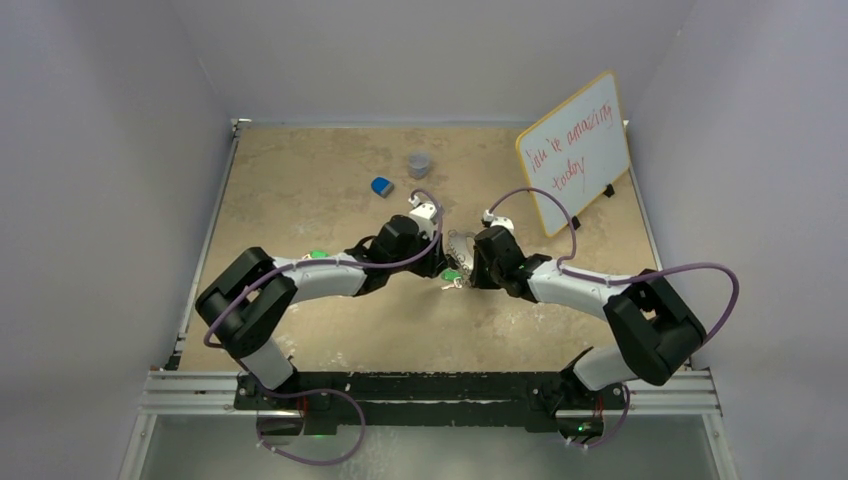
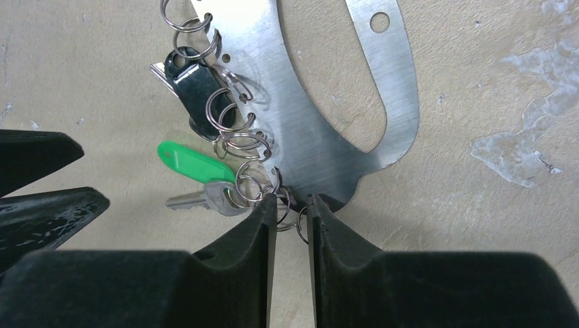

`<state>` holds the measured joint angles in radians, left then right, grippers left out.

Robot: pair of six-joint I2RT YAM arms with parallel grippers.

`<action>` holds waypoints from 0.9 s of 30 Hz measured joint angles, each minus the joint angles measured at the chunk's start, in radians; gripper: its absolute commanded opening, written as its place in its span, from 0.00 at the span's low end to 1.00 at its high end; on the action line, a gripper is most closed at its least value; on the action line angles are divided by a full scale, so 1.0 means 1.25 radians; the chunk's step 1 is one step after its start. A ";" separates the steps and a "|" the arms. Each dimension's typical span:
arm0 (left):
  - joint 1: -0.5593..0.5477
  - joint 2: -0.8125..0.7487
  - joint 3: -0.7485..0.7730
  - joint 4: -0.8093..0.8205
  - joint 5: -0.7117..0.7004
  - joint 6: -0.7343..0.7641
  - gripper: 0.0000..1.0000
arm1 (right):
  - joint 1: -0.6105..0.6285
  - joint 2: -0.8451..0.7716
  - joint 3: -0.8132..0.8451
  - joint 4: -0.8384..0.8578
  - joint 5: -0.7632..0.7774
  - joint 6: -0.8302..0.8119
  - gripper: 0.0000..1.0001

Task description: Remove the keys from the keyring

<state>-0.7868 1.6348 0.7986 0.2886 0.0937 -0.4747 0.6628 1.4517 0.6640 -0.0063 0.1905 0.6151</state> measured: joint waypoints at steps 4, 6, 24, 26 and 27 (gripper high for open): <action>0.000 0.031 0.028 -0.014 0.005 0.012 0.35 | 0.000 0.000 -0.004 0.010 -0.001 0.002 0.22; 0.000 0.051 0.047 -0.024 0.008 0.020 0.36 | 0.000 0.000 -0.005 0.014 -0.002 0.002 0.22; -0.007 0.172 0.120 -0.054 0.049 0.084 0.30 | 0.000 0.001 -0.008 0.030 -0.021 -0.008 0.18; -0.009 0.173 0.120 -0.055 0.048 0.088 0.27 | 0.000 0.001 -0.008 0.032 -0.021 -0.011 0.17; -0.010 0.173 0.119 -0.055 0.049 0.089 0.27 | 0.000 0.001 -0.008 0.033 -0.021 -0.012 0.17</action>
<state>-0.7990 1.8515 0.9478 0.2195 0.1547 -0.3634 0.6628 1.4528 0.6540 0.0345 0.1646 0.5999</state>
